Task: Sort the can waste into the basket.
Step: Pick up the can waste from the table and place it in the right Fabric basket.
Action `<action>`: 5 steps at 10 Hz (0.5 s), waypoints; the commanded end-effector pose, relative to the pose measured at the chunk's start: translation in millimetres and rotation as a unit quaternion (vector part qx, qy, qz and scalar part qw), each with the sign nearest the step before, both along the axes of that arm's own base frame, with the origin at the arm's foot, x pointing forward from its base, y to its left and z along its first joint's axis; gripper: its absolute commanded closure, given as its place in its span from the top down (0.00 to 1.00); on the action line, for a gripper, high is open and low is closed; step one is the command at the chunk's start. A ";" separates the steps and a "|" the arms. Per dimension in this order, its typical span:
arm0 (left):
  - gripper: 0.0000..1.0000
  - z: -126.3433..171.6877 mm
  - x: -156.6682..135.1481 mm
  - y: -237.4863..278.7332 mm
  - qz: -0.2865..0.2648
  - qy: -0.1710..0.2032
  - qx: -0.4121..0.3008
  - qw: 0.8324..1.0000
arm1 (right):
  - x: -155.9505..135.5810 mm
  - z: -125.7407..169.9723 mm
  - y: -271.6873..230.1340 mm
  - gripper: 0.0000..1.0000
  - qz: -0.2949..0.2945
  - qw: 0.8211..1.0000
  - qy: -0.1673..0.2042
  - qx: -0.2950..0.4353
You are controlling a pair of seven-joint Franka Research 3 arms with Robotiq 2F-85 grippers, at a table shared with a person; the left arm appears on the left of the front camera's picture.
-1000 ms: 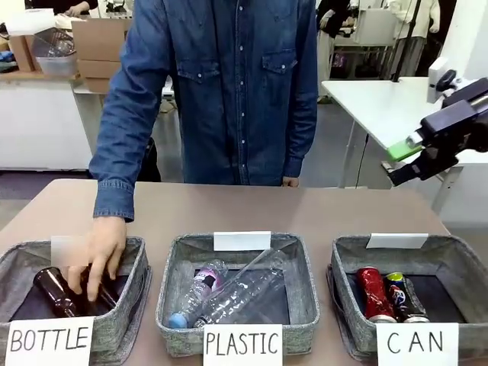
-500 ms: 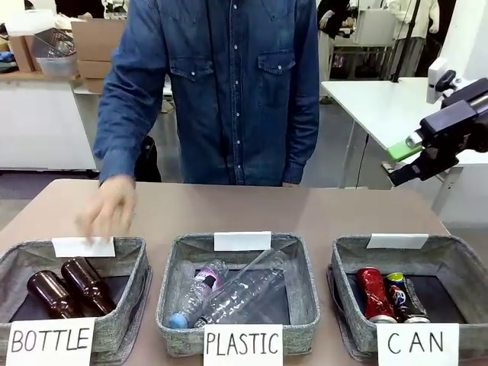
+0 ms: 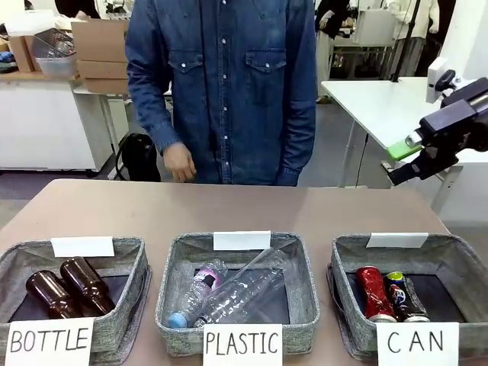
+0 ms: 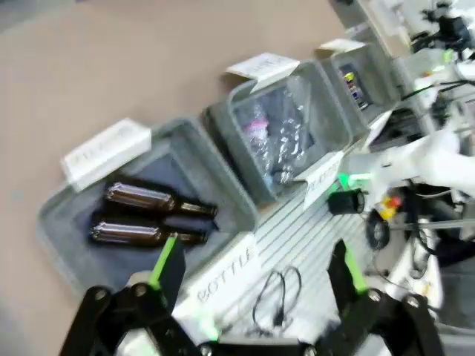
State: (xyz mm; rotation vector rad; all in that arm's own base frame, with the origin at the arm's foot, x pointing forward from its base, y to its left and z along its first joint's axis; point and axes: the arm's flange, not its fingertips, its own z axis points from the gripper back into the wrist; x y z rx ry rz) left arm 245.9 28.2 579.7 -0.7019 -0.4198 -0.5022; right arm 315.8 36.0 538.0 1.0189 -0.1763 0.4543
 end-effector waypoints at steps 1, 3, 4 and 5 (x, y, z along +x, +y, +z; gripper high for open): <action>1.00 -30.3 28.6 -27.8 -0.028 -0.015 -0.021 0.999 | 0.5 1.1 -3.0 1.00 0.006 1.000 -0.002 0.001; 1.00 -21.8 14.8 -20.3 -0.013 -0.005 -0.012 1.000 | 0.5 1.1 -3.0 1.00 0.006 1.000 -0.002 0.001; 1.00 -21.8 14.8 -20.3 -0.013 -0.005 -0.012 1.000 | 0.5 1.1 -3.0 1.00 0.006 1.000 -0.002 0.001; 1.00 -21.8 14.8 -20.3 -0.013 -0.005 -0.012 1.000 | 0.5 1.1 -3.0 1.00 0.006 1.000 -0.002 0.001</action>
